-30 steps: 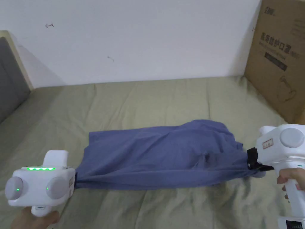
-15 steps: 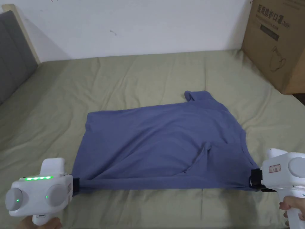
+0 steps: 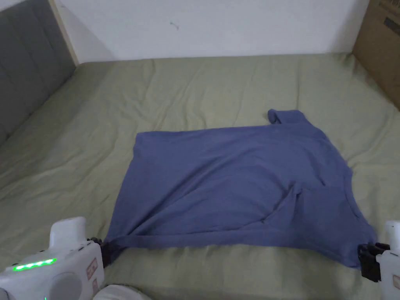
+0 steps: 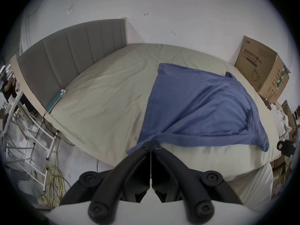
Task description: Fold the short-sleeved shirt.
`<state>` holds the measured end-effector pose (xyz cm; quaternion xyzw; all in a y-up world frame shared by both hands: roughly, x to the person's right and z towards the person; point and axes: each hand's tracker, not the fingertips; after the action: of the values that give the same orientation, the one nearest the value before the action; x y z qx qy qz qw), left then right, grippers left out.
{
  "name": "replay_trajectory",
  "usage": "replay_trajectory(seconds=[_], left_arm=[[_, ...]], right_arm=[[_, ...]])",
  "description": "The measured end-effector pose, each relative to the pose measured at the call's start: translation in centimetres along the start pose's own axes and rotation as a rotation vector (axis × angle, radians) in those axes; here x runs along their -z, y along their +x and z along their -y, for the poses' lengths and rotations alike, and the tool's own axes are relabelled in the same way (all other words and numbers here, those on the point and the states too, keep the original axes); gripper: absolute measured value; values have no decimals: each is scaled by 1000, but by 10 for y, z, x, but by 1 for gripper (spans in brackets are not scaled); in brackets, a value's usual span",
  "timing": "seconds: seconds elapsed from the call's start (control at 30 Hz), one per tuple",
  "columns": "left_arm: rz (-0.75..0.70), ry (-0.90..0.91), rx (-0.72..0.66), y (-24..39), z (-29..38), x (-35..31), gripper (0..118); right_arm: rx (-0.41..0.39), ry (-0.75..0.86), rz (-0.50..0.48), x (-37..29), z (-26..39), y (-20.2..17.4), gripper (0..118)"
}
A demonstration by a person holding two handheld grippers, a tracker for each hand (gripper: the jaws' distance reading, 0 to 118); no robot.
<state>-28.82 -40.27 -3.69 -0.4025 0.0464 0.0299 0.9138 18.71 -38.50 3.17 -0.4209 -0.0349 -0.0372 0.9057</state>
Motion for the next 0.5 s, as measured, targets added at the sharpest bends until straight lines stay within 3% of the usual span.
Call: replay_trajectory(seconds=[0.07,0.2,0.33,0.4,0.5], left_arm=[[-6,-6,-22,-2,5,3,0],[-43,-42,1,-10,3,21,4],[-52,-58,47,-15,9,31,85],[-42,-70,14,-22,9,37,98],[-42,-77,-31,-26,7,52,98]], right_arm=[[64,-29,-64,1,8,-5,0],[59,-58,-51,16,15,-10,0],[88,-91,-56,23,15,-6,0],[90,-104,-46,26,13,-5,0],[119,-127,-51,33,11,-1,0]])
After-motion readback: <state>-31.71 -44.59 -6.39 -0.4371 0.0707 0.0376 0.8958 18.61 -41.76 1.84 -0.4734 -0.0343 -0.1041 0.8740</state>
